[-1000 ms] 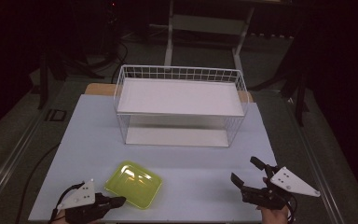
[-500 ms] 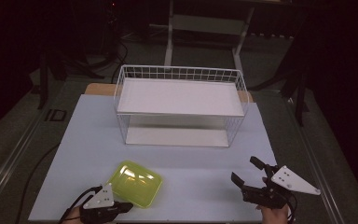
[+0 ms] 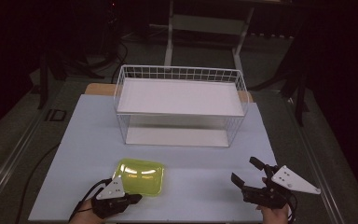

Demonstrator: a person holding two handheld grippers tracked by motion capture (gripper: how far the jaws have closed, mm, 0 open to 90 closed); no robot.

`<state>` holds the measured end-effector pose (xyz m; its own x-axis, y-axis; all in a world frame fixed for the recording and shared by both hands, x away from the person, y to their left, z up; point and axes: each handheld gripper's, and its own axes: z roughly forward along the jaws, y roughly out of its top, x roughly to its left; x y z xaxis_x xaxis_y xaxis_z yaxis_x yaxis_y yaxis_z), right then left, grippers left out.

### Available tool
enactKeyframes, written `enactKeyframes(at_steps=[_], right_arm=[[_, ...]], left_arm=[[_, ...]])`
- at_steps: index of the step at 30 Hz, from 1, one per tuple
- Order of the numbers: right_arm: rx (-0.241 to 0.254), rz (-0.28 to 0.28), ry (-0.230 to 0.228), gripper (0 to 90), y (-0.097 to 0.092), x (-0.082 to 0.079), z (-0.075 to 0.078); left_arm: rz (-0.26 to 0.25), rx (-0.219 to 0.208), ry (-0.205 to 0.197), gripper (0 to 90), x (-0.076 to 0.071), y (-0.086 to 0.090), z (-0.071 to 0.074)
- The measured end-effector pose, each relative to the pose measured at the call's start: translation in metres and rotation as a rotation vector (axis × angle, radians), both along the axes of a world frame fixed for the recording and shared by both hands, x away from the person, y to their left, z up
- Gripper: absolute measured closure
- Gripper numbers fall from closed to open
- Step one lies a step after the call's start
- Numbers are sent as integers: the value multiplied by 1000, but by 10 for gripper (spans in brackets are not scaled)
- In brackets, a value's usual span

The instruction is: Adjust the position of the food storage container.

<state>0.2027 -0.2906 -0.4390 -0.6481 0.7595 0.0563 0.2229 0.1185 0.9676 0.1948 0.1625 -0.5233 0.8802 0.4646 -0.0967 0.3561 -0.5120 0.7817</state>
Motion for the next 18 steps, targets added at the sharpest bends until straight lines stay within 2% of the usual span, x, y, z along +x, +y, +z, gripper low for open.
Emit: enactKeyframes(at_steps=[7,11,14,18], right_arm=[[0,4,3,124,0,1,0],[-3,7,7,124,0,1,-1],[-6,10,9,124,1,0,-1],[-8,14,13,124,2,0,-1]], left_arm=[[24,-7,18,900,7,-8,-1],[36,-43,33,900,11,-8,0],[33,-60,9,900,8,-4,6],[60,-40,-46,900,3,8,19]])
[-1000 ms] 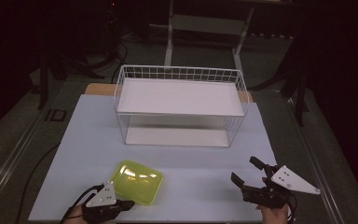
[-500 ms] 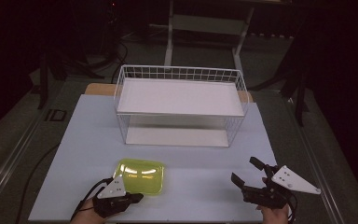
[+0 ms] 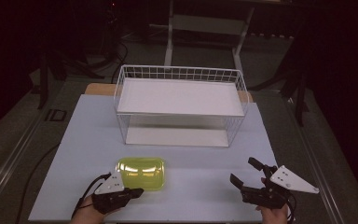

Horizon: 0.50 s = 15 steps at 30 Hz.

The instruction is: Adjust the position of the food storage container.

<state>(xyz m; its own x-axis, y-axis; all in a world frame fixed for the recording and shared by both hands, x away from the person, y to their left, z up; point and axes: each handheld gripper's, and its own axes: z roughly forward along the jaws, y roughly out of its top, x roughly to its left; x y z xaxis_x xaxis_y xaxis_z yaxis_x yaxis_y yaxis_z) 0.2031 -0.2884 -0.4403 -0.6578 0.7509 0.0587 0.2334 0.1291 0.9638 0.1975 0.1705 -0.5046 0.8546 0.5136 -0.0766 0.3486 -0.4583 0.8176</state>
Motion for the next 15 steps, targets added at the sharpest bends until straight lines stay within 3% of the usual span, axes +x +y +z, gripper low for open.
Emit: enactKeyframes(at_steps=[3,6,9,15], right_arm=[[-7,6,-1,124,1,0,0],[-4,14,0,124,2,0,-1],[-2,19,-2,124,3,0,-1],[-9,16,-5,124,3,0,-2]], left_arm=[[44,14,-35,900,1,16,8],[105,2,-46,900,5,35,14],[158,-12,-41,900,10,53,14],[226,8,2,900,16,72,1]])
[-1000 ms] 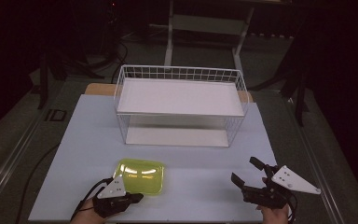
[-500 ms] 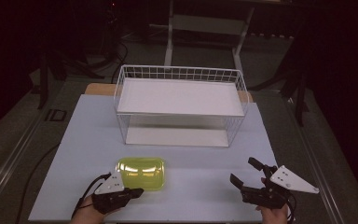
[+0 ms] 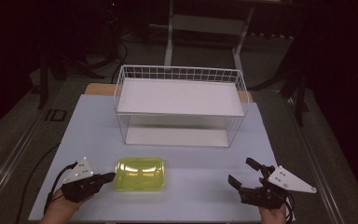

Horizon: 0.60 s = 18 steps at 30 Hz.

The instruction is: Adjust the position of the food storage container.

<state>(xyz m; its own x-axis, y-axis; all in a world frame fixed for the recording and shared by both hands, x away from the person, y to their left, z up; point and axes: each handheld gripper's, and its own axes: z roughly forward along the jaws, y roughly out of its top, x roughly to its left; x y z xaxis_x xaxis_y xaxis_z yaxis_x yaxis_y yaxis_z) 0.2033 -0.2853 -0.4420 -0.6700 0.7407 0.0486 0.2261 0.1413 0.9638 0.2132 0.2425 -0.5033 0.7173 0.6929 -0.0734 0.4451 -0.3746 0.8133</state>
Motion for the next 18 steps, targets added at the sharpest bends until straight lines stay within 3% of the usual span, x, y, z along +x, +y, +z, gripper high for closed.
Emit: enactKeyframes(at_steps=[3,7,18], right_arm=[[5,8,-5,124,0,0,0],[3,20,-6,124,1,0,0],[6,21,-4,124,1,1,-1]], left_arm=[[42,13,52,900,7,10,-13],[43,31,101,900,14,13,-24],[-12,25,136,900,26,-4,-34]])
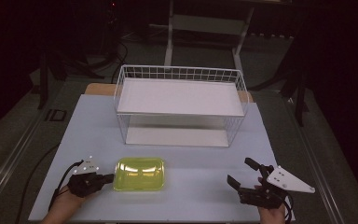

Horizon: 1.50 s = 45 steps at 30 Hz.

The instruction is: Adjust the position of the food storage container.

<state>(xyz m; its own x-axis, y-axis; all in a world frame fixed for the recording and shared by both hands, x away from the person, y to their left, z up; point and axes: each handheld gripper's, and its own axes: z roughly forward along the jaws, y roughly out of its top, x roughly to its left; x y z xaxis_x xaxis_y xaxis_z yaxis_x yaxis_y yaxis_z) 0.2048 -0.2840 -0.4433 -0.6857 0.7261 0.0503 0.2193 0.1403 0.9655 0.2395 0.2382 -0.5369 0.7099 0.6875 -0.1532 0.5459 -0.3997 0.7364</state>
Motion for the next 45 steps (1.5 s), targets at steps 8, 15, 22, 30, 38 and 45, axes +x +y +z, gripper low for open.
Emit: enactKeyframes(at_steps=[8,15,22,30,38,45], right_arm=[[0,-1,-3,124,-1,0,0],[-7,6,-6,124,0,-1,0],[-11,10,0,124,0,-1,-2],[-32,9,1,124,1,0,-4],[-35,12,0,124,1,0,-4],[-32,18,5,124,1,0,-4]], left_arm=[[-43,-8,8,900,7,-23,-1],[-74,-20,10,900,16,-43,-1],[-89,-19,9,900,19,-55,-1],[-101,-38,19,900,24,-65,-2],[-136,-39,19,900,32,-85,1],[-165,-38,24,900,37,-100,0]])
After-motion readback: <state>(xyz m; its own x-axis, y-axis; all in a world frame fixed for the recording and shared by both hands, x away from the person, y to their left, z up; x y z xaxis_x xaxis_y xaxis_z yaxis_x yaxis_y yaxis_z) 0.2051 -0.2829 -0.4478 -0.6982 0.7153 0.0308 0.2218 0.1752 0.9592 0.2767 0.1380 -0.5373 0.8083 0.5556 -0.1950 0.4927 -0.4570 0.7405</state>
